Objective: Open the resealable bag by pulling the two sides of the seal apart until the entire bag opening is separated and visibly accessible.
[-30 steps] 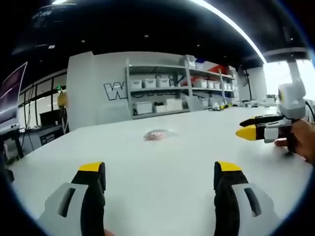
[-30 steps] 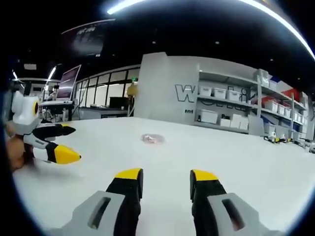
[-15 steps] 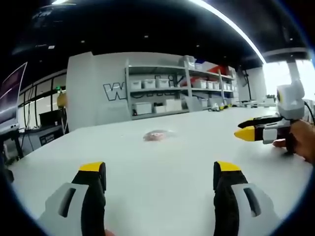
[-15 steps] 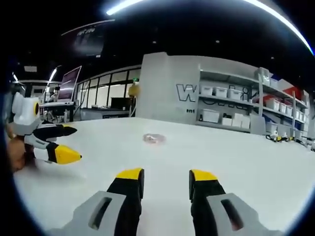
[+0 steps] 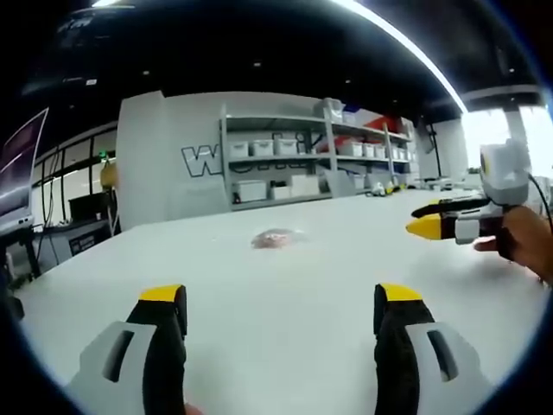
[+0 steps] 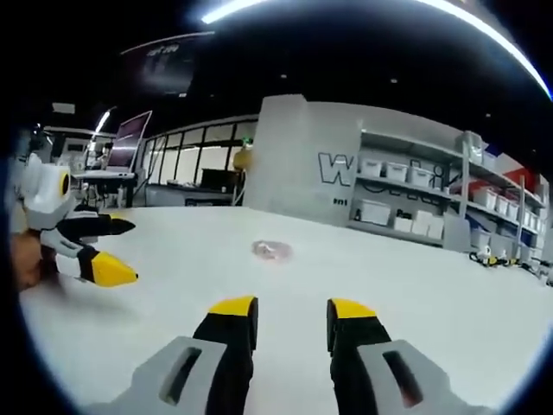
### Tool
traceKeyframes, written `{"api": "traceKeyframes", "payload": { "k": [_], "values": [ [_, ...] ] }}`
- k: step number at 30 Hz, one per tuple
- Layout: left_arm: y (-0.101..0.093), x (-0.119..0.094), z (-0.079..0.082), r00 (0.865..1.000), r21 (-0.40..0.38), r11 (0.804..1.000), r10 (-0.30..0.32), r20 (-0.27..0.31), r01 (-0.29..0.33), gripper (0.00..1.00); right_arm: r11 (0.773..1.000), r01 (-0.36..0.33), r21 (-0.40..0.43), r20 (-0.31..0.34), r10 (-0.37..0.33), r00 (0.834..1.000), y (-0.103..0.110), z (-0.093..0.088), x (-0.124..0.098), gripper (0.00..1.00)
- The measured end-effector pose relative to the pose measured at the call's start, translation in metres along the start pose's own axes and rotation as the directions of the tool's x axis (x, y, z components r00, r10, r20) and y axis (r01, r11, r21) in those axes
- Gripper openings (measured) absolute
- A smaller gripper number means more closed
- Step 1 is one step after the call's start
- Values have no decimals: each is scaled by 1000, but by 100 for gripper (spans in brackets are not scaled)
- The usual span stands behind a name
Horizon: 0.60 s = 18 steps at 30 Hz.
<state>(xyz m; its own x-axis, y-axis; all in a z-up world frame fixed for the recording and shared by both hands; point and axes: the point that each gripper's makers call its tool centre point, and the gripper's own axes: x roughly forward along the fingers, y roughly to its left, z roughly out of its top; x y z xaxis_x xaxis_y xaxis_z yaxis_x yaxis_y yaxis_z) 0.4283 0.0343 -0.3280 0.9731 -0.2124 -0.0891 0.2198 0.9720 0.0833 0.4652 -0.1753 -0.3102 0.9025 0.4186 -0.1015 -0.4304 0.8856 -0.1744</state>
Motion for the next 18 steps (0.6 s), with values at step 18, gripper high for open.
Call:
{"api": "traceKeyframes", "payload": {
  "k": [18],
  "values": [
    [-1, -2, 0, 1000, 0, 1000, 0, 2, 0, 89, 999, -36, -15, -37, 35, 999, -5, -12, 17, 25]
  ]
}}
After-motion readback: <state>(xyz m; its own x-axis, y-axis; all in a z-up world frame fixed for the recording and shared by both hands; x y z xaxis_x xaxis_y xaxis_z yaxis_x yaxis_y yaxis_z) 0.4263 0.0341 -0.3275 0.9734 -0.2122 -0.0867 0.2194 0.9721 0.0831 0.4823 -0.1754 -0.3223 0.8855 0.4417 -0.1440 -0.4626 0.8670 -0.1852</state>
